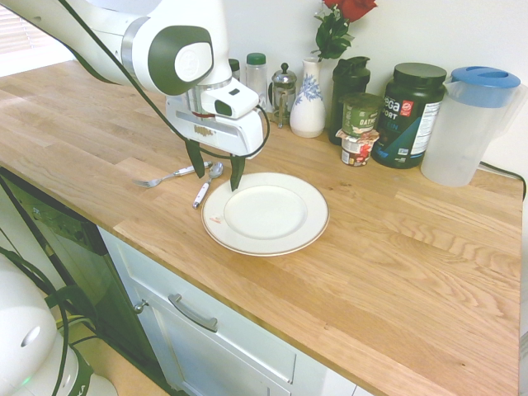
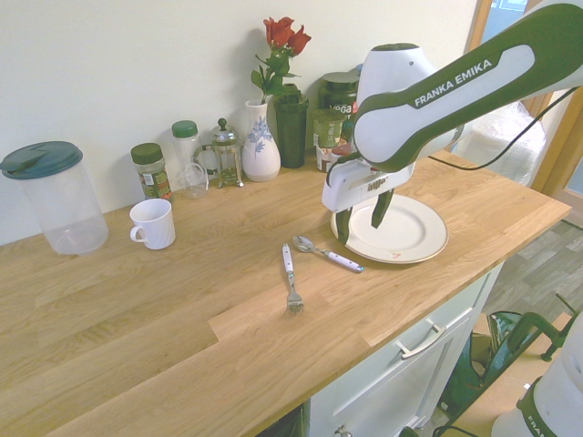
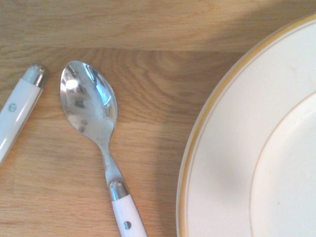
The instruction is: Put the fork into the plate
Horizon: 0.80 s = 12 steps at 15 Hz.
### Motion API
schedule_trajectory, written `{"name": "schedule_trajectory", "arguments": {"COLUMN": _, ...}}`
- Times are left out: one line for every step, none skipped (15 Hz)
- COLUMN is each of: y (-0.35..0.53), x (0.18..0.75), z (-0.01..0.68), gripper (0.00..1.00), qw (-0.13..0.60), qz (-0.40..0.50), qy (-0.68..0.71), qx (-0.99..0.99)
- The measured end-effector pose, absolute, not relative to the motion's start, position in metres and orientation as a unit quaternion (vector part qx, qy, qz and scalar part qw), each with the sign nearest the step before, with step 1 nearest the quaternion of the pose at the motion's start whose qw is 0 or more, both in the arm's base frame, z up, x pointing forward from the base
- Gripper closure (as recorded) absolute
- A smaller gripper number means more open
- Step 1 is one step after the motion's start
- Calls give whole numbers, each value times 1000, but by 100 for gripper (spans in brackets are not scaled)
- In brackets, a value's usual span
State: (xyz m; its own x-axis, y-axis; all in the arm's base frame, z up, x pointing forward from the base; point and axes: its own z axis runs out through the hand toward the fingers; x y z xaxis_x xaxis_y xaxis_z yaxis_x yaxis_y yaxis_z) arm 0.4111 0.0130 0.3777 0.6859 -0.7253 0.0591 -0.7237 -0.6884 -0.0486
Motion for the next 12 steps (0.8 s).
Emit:
{"name": "schedule_trajectory", "arguments": {"y": 13, "x": 411, "z": 377, "gripper": 0, "qw": 11, "qz": -35, "qy": 395, "qx": -918}}
{"name": "schedule_trajectory", "arguments": {"y": 13, "x": 411, "z": 377, "gripper": 0, "qw": 13, "qz": -32, "qy": 398, "qx": -917}}
{"name": "schedule_trajectory", "arguments": {"y": 15, "x": 411, "z": 377, "gripper": 0, "qw": 15, "qz": -32, "qy": 399, "qx": -916}}
{"name": "schedule_trajectory", "arguments": {"y": 20, "x": 411, "z": 377, "gripper": 0, "qw": 19, "qz": -33, "qy": 399, "qx": -916}}
{"name": "schedule_trajectory", "arguments": {"y": 27, "x": 411, "z": 378, "gripper": 0, "qw": 21, "qz": -35, "qy": 401, "qx": -915}}
{"name": "schedule_trajectory", "arguments": {"y": 34, "x": 412, "z": 378, "gripper": 0, "qw": 23, "qz": -39, "qy": 405, "qx": -913}}
{"name": "schedule_trajectory", "arguments": {"y": 39, "x": 413, "z": 376, "gripper": 0, "qw": 24, "qz": -43, "qy": 410, "qx": -911}}
{"name": "schedule_trajectory", "arguments": {"y": 45, "x": 416, "z": 372, "gripper": 0, "qw": 26, "qz": -47, "qy": 417, "qx": -907}}
{"name": "schedule_trajectory", "arguments": {"y": 51, "x": 418, "z": 366, "gripper": 0, "qw": 28, "qz": -49, "qy": 424, "qx": -904}}
{"name": "schedule_trajectory", "arguments": {"y": 60, "x": 420, "z": 360, "gripper": 0, "qw": 32, "qz": -50, "qy": 428, "qx": -902}}
{"name": "schedule_trajectory", "arguments": {"y": 72, "x": 423, "z": 359, "gripper": 0, "qw": 38, "qz": -52, "qy": 431, "qx": -900}}
{"name": "schedule_trajectory", "arguments": {"y": 87, "x": 426, "z": 361, "gripper": 0, "qw": 47, "qz": -56, "qy": 432, "qx": -899}}
